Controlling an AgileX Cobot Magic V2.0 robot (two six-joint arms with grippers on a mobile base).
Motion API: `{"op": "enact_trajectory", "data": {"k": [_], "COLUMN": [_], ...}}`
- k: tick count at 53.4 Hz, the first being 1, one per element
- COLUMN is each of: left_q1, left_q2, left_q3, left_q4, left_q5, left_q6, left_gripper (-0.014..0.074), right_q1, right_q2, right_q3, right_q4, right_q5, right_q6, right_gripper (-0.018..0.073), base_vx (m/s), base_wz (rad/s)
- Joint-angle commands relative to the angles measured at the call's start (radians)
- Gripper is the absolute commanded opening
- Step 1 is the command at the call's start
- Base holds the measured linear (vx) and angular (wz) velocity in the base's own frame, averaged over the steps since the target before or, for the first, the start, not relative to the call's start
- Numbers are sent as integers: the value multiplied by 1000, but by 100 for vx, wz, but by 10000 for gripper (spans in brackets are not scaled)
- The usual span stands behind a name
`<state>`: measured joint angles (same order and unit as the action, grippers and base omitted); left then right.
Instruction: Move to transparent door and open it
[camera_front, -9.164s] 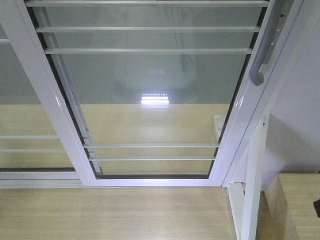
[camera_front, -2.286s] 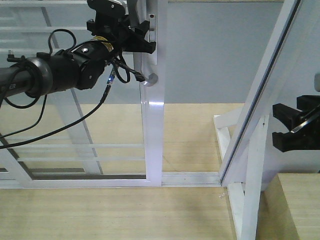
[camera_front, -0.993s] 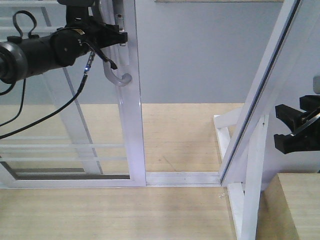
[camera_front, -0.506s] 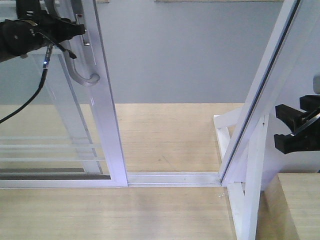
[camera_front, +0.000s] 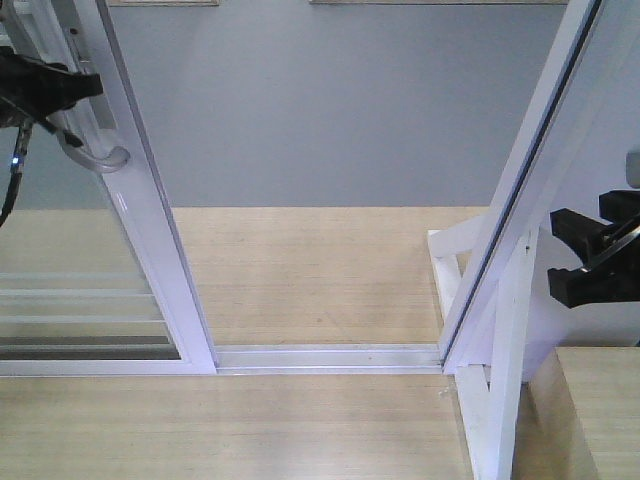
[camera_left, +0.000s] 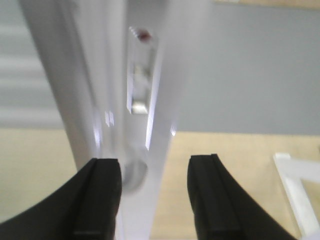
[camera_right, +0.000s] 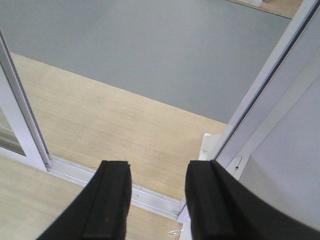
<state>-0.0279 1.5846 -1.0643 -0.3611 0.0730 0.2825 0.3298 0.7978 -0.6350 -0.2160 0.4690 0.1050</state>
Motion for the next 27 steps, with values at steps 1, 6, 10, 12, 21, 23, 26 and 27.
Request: {"op": "enact_trajectory", "data": {"k": [1,6,10,12,21,23,26,27], "left_q1": [-2,-2,-2,-2,-2,-2,-2,-2], "left_q2": [-110,-210,-292,-346,-584,-641,-719,-734], "left_q3": [58,174,257,301,437,458,478,483], "left_q4": [25,28,49,51,49,49,49,49], "left_q5": [-53,-55,-63,-65,-73,-73,-73,-67], "left_q6": [0,0,0,0,0,0,-1,-1], "left_gripper": [429,428,428,428,428,428,428,428], "right_q1": [-4,-4,-4,-4,-4,-4,-4,-4], "right_q2": [-6,-6,-6,-6,-6,-6,-6,-6], "right_q3": [-28,-28,-28,-28,-28,-28,-28,-28], "right_q4": [-18,-18,-18,-18,-7,-7,-7,-7], "right_q5": [-70,-70,-71,-71,-71,-71,-71,-71], "right_q6": [-8,-8,-8,-8,-8,-8,-8,-8], "right_gripper": [347,347,347,347,347,347,347,347], "base_vx": [0,0,0,0,0,0,0,0], "base_wz": [0,0,0,0,0,0,0,0]}}
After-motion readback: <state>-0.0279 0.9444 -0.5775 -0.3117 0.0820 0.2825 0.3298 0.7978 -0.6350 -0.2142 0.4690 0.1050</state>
